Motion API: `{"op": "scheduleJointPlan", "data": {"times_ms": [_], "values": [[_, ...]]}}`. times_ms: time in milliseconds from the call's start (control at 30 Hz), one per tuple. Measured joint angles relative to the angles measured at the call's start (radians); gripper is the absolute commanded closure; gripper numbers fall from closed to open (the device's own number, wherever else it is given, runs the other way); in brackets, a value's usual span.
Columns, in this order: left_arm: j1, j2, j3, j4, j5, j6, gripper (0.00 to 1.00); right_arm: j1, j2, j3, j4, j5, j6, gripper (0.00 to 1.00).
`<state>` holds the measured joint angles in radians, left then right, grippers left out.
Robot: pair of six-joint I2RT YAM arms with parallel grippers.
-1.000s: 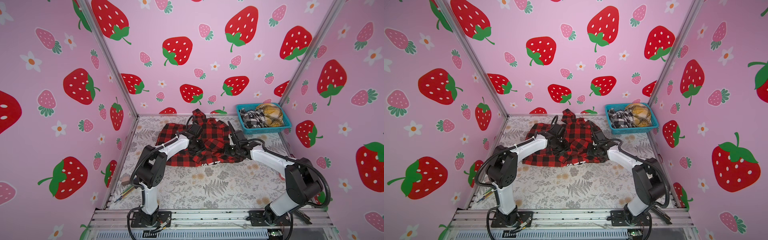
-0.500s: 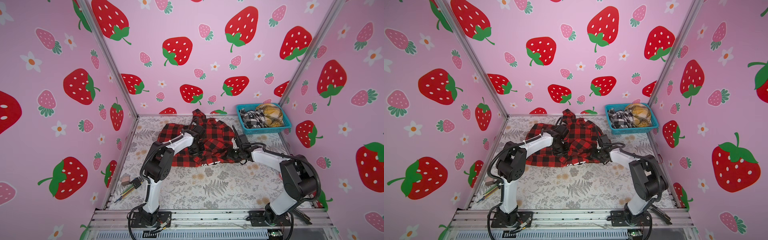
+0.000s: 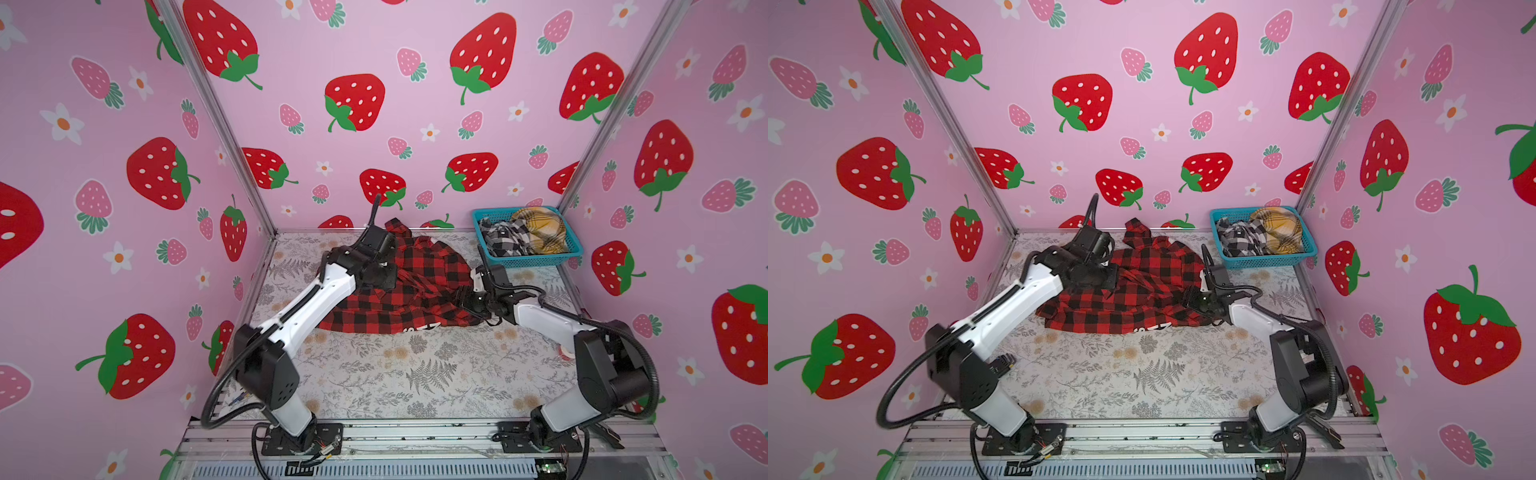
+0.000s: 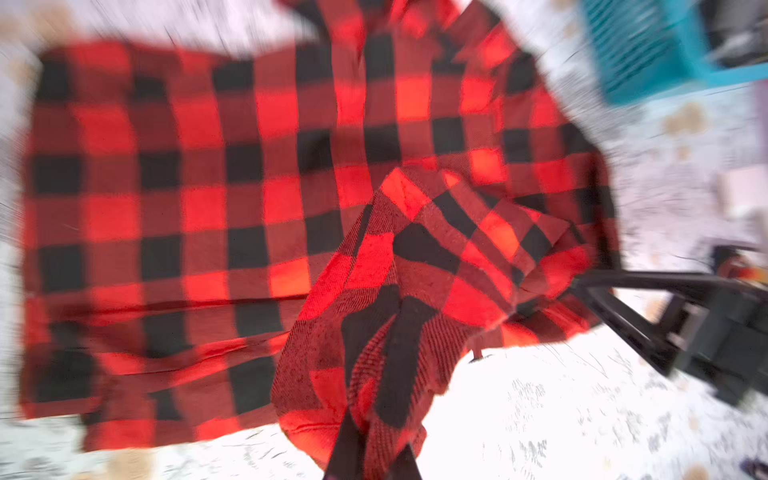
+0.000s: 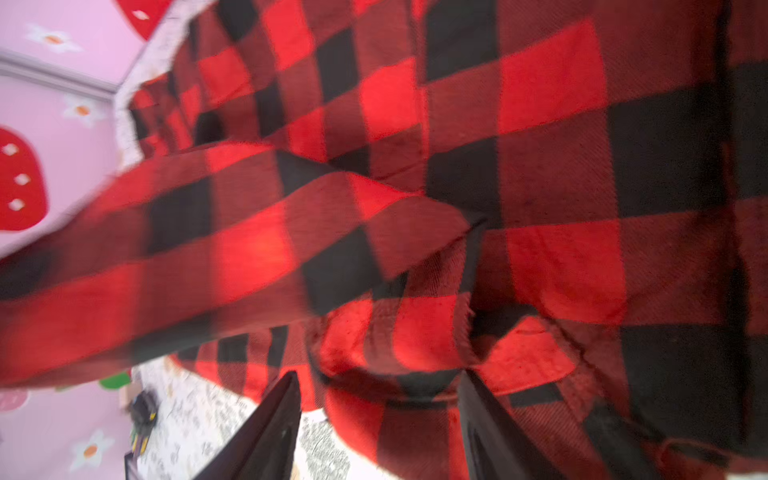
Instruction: Fold and stack the long sleeve shirts
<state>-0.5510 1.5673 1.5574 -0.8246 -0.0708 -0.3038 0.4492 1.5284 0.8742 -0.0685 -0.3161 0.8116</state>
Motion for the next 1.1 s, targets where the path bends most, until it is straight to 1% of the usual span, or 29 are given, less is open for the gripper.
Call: {"op": "scheduleJointPlan", "data": {"times_ms": [100,167,267,333,400,433,567,600,700,733,800,867,933,967,1033,1100], "values": [[-0.011,-0.158,-0.104,0.018,-0.045,0.106,1.00,0.000,-0.066,-0.051,0.057,-0.039,0.047,0.24],[-0.017,-0.218,-0.172,0.016,-0.079,0.146,1.00,0.005,-0.089,-0.089,0.111,-0.069,0.090,0.22],[-0.021,-0.245,-0.242,0.017,-0.144,0.167,1.00,0.026,-0.075,-0.117,0.179,-0.106,0.166,0.17],[-0.021,-0.255,-0.287,0.034,-0.177,0.173,1.00,0.044,-0.045,-0.122,0.241,-0.134,0.213,0.16],[-0.021,-0.277,-0.331,0.057,-0.203,0.173,1.00,0.056,-0.008,-0.129,0.311,-0.157,0.264,0.13],[-0.021,-0.292,-0.349,0.070,-0.211,0.173,1.00,0.060,0.010,-0.131,0.333,-0.163,0.282,0.13],[-0.021,-0.367,-0.394,0.118,-0.247,0.174,1.00,0.057,0.081,-0.133,0.397,-0.168,0.344,0.19],[-0.021,-0.383,-0.400,0.131,-0.259,0.176,1.00,0.056,0.095,-0.134,0.408,-0.167,0.356,0.23],[-0.021,-0.415,-0.417,0.172,-0.296,0.192,1.00,0.048,0.134,-0.135,0.428,-0.164,0.388,0.46],[-0.021,-0.419,-0.431,0.196,-0.318,0.203,1.00,0.045,0.140,-0.136,0.426,-0.161,0.391,0.56],[-0.017,-0.420,-0.483,0.269,-0.362,0.233,1.00,0.035,0.141,-0.138,0.426,-0.156,0.400,0.68],[-0.006,-0.399,-0.557,0.359,-0.403,0.274,1.00,0.021,0.140,-0.139,0.431,-0.151,0.393,0.80],[0.017,-0.340,-0.613,0.431,-0.435,0.307,1.00,0.008,0.137,-0.140,0.432,-0.149,0.393,0.91],[0.035,-0.296,-0.624,0.453,-0.444,0.312,1.00,0.001,0.132,-0.142,0.431,-0.146,0.389,0.95],[0.086,-0.201,-0.625,0.496,-0.446,0.319,1.00,-0.008,0.118,-0.147,0.433,-0.144,0.390,1.00],[0.143,-0.130,-0.624,0.542,-0.440,0.328,1.00,-0.013,0.107,-0.154,0.451,-0.146,0.392,1.00]]}}
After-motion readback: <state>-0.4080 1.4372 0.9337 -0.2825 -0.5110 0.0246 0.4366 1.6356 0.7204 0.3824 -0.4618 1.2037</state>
